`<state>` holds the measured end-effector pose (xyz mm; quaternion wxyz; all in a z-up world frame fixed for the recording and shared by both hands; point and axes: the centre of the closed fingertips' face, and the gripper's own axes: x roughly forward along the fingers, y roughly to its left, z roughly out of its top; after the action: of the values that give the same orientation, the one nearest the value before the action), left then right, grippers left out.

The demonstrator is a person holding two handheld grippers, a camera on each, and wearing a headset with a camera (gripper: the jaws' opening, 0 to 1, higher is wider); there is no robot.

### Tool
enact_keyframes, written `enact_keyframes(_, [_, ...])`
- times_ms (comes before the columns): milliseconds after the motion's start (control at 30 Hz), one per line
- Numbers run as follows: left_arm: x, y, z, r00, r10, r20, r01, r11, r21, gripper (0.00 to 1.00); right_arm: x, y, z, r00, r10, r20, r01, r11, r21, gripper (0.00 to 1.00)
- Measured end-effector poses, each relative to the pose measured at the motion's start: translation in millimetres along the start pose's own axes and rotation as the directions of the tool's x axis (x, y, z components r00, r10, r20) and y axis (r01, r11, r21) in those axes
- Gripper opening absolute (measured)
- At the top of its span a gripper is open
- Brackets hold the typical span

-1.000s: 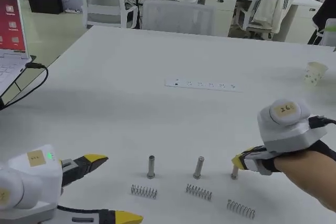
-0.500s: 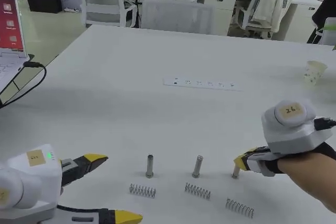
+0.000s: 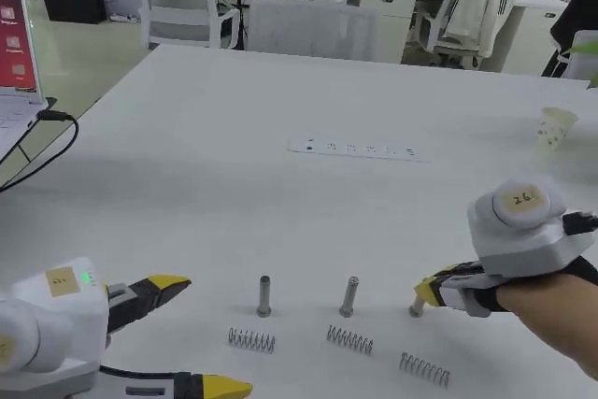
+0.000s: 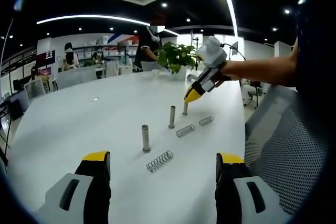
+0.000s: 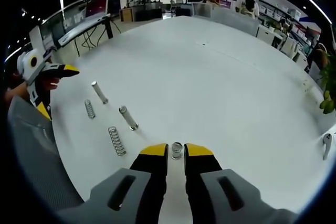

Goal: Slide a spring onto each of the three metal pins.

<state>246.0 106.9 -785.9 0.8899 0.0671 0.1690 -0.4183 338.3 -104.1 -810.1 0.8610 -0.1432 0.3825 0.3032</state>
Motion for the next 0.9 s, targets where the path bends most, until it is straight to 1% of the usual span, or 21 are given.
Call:
enact_keyframes(200, [0.8, -0.9, -0.1, 1.0, -0.005, -0.001, 0.005, 1.0, 0.002, 0.79, -6.5, -2.7, -3.2, 1.0, -0.008, 0.005, 0.008, 1.0, -0.005, 0.12])
enact_keyframes(467, [1.9, -1.8, 0.9, 0.9999, -0.014, -0.001, 0.014, 1.0, 0.006, 0.79, -16.7, -1.0, -8.1, 1.0, -0.004, 0.008, 0.004, 1.0, -0.023, 0.12])
enact_keyframes(567, [1.9, -0.9, 0.7, 0.9999, -0.014, -0.002, 0.014, 1.0, 0.008, 0.79, -20.4, 4.2, -12.6, 0.9999, 0.015, 0.003, -0.015, 0.999, -0.042, 0.12])
enact_keyframes(633, [1.7, -0.6, 1.0, 0.9999, -0.014, -0.001, 0.014, 1.0, 0.007, 0.79, -23.1, 7.3, -14.3, 0.9995, 0.031, 0.008, -0.031, 0.999, -0.039, 0.12])
enact_keyframes(767, [1.4, 0.0, 0.2, 0.9999, -0.014, -0.003, 0.014, 1.0, 0.007, 0.79, -26.3, 10.4, -18.9, 0.9989, 0.046, 0.003, -0.046, 0.997, -0.055, 0.13])
enact_keyframes(833, [1.5, -0.2, -0.4, 0.9999, -0.014, -0.005, 0.014, 1.0, 0.008, 0.78, -27.3, 14.1, -22.5, 0.9981, 0.062, -0.002, -0.062, 0.995, -0.077, 0.13])
enact_keyframes(900, [1.8, -0.7, -0.3, 0.9999, -0.015, -0.005, 0.015, 1.0, 0.007, 0.78, -27.3, 19.1, -27.6, 0.9962, 0.087, -0.011, -0.087, 0.992, -0.087, 0.14])
